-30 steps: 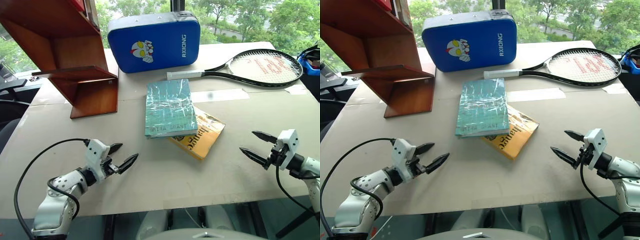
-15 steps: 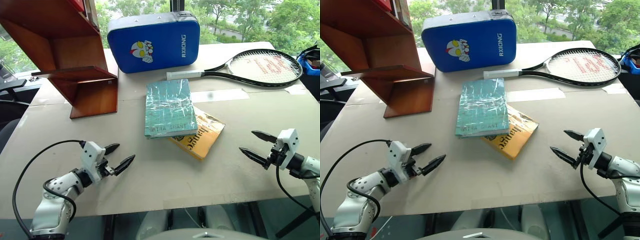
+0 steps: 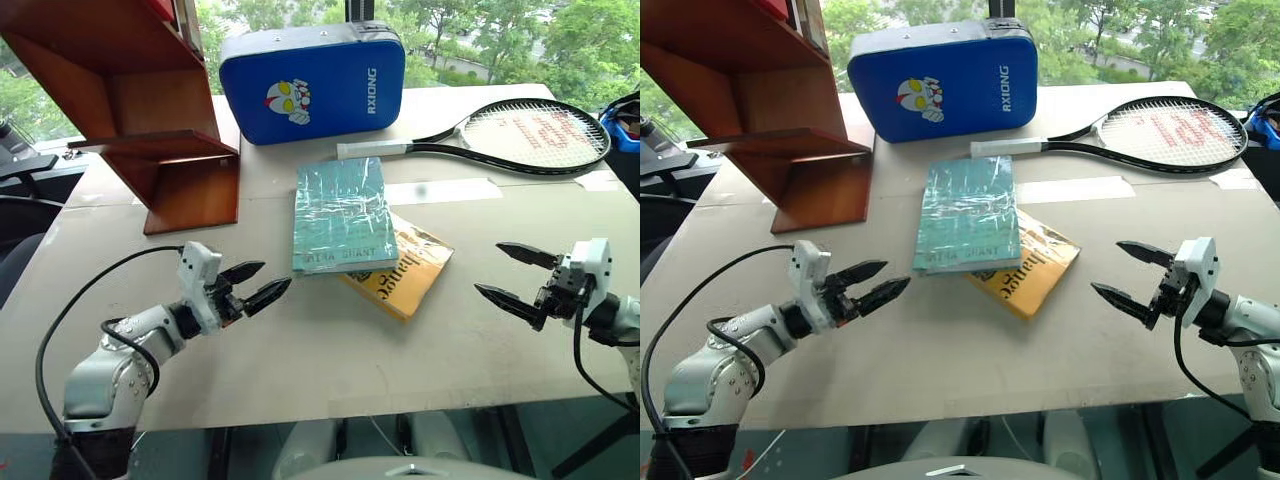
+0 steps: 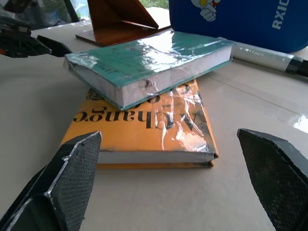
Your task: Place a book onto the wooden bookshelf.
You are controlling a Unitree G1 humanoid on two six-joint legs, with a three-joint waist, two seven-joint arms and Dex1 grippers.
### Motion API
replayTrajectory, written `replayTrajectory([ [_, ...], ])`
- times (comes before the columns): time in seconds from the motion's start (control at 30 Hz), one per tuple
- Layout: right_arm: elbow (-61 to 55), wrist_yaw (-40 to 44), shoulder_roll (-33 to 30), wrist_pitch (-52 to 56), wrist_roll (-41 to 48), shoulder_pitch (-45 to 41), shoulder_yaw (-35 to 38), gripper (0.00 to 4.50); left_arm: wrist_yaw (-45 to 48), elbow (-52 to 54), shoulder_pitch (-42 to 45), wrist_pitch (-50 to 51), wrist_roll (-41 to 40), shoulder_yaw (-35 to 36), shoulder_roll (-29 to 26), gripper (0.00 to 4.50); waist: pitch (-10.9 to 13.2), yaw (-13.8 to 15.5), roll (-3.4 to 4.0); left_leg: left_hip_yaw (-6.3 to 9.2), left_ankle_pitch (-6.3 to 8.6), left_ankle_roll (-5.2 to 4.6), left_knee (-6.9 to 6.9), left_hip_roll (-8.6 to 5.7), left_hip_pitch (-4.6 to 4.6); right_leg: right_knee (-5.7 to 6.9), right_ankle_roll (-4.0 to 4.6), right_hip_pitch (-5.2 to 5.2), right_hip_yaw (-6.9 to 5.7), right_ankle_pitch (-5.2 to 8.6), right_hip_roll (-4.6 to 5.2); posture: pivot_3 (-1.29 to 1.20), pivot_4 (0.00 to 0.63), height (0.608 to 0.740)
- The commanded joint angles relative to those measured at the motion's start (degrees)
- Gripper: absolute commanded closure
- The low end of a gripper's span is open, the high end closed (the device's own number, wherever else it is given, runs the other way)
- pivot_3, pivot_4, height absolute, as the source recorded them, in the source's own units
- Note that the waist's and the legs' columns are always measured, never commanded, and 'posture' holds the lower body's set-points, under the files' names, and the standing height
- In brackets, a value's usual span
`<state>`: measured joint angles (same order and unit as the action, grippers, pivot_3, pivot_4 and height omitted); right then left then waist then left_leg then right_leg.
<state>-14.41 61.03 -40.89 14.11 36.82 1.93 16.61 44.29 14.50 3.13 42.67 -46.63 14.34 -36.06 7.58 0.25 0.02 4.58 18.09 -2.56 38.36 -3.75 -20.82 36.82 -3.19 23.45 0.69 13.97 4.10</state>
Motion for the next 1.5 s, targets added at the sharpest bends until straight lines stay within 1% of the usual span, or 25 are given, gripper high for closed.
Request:
replayTrajectory([
  [0.03,-6.35,0.06,-2.04,3.52,4.73,0.21,2.59,0.00,-6.26,-2.21,4.87,12.31,-9.34,3.19,0.23,0.02,0.01,0.09,-0.02,0.00,0.00,0.00,0.00,0.00,0.01,0.00,0.00,0.00,0.00,0.00,-0.01,0.00,0.150,0.740],
  [0.13,-10.03,-1.13,-3.45,6.09,7.12,-0.65,2.90,0.00,-12.09,-7.54,9.85,22.17,-15.39,4.23,2.25,0.02,0.02,0.02,-0.04,0.00,0.00,0.00,0.01,0.00,0.02,0.01,0.00,0.00,0.01,0.00,-0.03,0.00,0.150,0.740],
  [0.2,-12.29,-1.96,-4.14,7.15,7.45,-1.14,2.56,0.00,-13.30,-10.72,12.21,28.49,-16.37,2.61,2.03,0.02,0.08,-0.03,-0.15,-0.01,0.00,0.00,0.03,-0.01,0.02,0.02,-0.01,0.00,0.01,0.00,-0.05,0.00,0.150,0.740],
  [0.27,-13.57,-2.39,-4.41,8.16,8.21,-1.08,2.43,0.00,-14.82,-13.08,14.10,31.27,-16.32,2.12,2.79,0.02,0.11,0.02,-0.19,0.00,0.00,0.00,0.03,-0.02,0.01,0.02,-0.01,0.01,0.01,0.00,-0.05,0.00,0.150,0.740],
  [0.4,-16.26,-2.25,-5.81,10.91,10.77,-0.33,3.68,0.00,-17.59,-19.59,20.45,38.04,-19.66,3.72,6.81,0.02,0.14,0.65,-0.26,0.04,-0.01,0.01,0.11,-0.03,-0.01,0.03,-0.01,0.00,-0.06,0.00,-0.05,0.00,0.150,0.740],
  [0.5,-16.58,-2.83,-6.95,12.09,10.48,0.70,4.97,0.00,-20.09,-23.98,25.00,40.83,-19.91,4.67,9.75,0.02,0.17,0.65,-0.37,0.08,-0.01,0.01,0.15,-0.06,-0.04,0.03,-0.01,-0.01,-0.10,0.00,-0.03,0.00,0.150,0.740],
  [0.63,-15.74,-3.29,-7.57,11.87,9.72,1.61,7.52,0.00,-21.96,-27.52,28.65,43.75,-20.03,6.63,11.81,0.02,0.18,0.40,-0.43,0.06,-0.01,0.02,0.15,-0.06,-0.05,0.04,-0.01,0.00,-0.08,0.00,-0.03,0.00,0.150,0.740],
  [0.73,-15.61,-3.38,-7.49,11.63,9.62,2.11,8.81,0.00,-22.99,-28.68,29.94,45.54,-19.97,7.85,12.78,0.80,0.18,0.33,-0.44,0.07,-0.02,0.03,0.13,-0.06,-0.03,0.08,-0.01,0.04,0.03,0.00,-0.07,0.00,0.150,0.740],
  [0.77,-15.67,-3.33,-7.44,11.63,9.56,2.28,8.98,0.00,-23.41,-29.14,30.26,46.23,-20.26,8.65,13.20,1.44,0.18,0.35,-0.44,0.08,-0.02,0.03,0.13,-0.06,-0.02,0.09,-0.01,0.04,0.03,0.00,-0.07,0.00,0.150,0.740],
  [0.83,-16.07,-3.37,-7.30,11.62,9.45,2.84,9.28,0.00,-24.02,-29.30,30.47,48.18,-21.30,10.40,13.70,2.24,0.19,0.43,-0.45,0.08,-0.02,0.03,0.14,-0.06,-0.02,0.09,-0.01,0.03,0.03,0.00,-0.07,0.00,0.150,0.740],
  [0.93,-16.46,-3.54,-7.19,11.46,9.40,3.33,9.32,0.00,-24.81,-28.77,29.68,49.77,-24.52,12.04,13.37,3.75,0.19,0.44,-0.46,0.08,-0.02,0.03,0.15,-0.06,-0.03,0.09,-0.01,0.03,0.03,0.00,-0.06,0.00,0.150,0.740],
  [1.0,-16.39,-3.64,-7.09,11.27,9.22,3.43,9.09,0.00,-26.44,-29.03,28.99,49.83,-26.88,13.32,13.11,4.46,0.19,0.40,-0.46,0.08,-0.02,0.03,0.15,-0.06,-0.03,0.09,-0.01,0.04,0.04,0.00,-0.05,0.00,0.150,0.740],
  [1.1,-15.98,-3.42,-6.98,10.72,8.51,3.38,8.30,0.00,-29.13,-29.13,28.02,49.83,-30.90,14.64,13.03,4.49,0.20,0.42,-0.46,0.09,-0.02,0.04,0.15,-0.06,-0.03,0.09,-0.01,0.04,0.04,0.00,-0.05,0.00,0.150,0.740],
  [1.2,-15.40,-3.31,-6.97,10.50,8.20,2.67,7.73,0.00,-32.16,-26.32,26.35,49.83,-36.55,14.95,13.16,4.49,0.20,0.45,-0.46,0.10,-0.02,0.04,0.15,-0.06,-0.03,0.09,-0.01,0.04,0.04,0.00,-0.04,0.00,0.150,0.740],
  [1.27,-14.79,-3.22,-6.97,10.48,8.30,1.93,7.71,0.00,-34.19,-21.62,26.03,47.45,-40.55,15.57,13.89,4.49,0.21,0.45,-0.49,0.10,-0.02,0.04,0.16,-0.06,-0.03,0.09,-0.01,0.04,0.05,0.00,-0.04,0.00,0.150,0.740],
  [1.33,-13.77,-3.54,-6.69,10.73,9.16,0.57,8.20,0.00,-34.90,-13.90,26.91,42.94,-42.19,15.39,14.11,4.49,0.28,0.54,-0.60,0.10,-0.02,0.04,0.18,-0.06,-0.04,0.09,-0.01,0.04,0.05,0.00,-0.03,0.00,0.150,0.740],
  [1.37,-13.21,-4.02,-6.49,11.16,9.97,-0.47,8.51,0.00,-34.34,-9.16,27.63,40.34,-40.19,14.60,13.52,4.49,0.32,0.56,-0.67,0.11,-0.02,0.04,0.19,-0.06,-0.04,0.10,-0.01,0.03,0.03,0.00,-0.03,0.00,0.150,0.740],
  [1.43,-11.95,-4.98,-6.27,12.11,11.39,-3.09,8.76,0.00,-29.73,0.82,30.00,33.28,-31.47,10.48,9.79,4.49,0.36,0.54,-0.74,0.11,-0.02,0.05,0.24,-0.06,-0.06,0.11,-0.01,0.03,0.03,-0.01,-0.02,0.00,0.150,0.740],
  [1.5,-10.86,-5.46,-6.03,12.56,11.95,-5.30,8.40,0.00,-24.83,6.40,32.53,26.49,-23.06,5.59,5.08,4.49,0.37,0.51,-0.74,0.09,-0.02,0.06,0.25,-0.07,-0.06,0.10,0.00,0.03,0.03,-0.01,-0.03,0.00,0.150,0.740],
])
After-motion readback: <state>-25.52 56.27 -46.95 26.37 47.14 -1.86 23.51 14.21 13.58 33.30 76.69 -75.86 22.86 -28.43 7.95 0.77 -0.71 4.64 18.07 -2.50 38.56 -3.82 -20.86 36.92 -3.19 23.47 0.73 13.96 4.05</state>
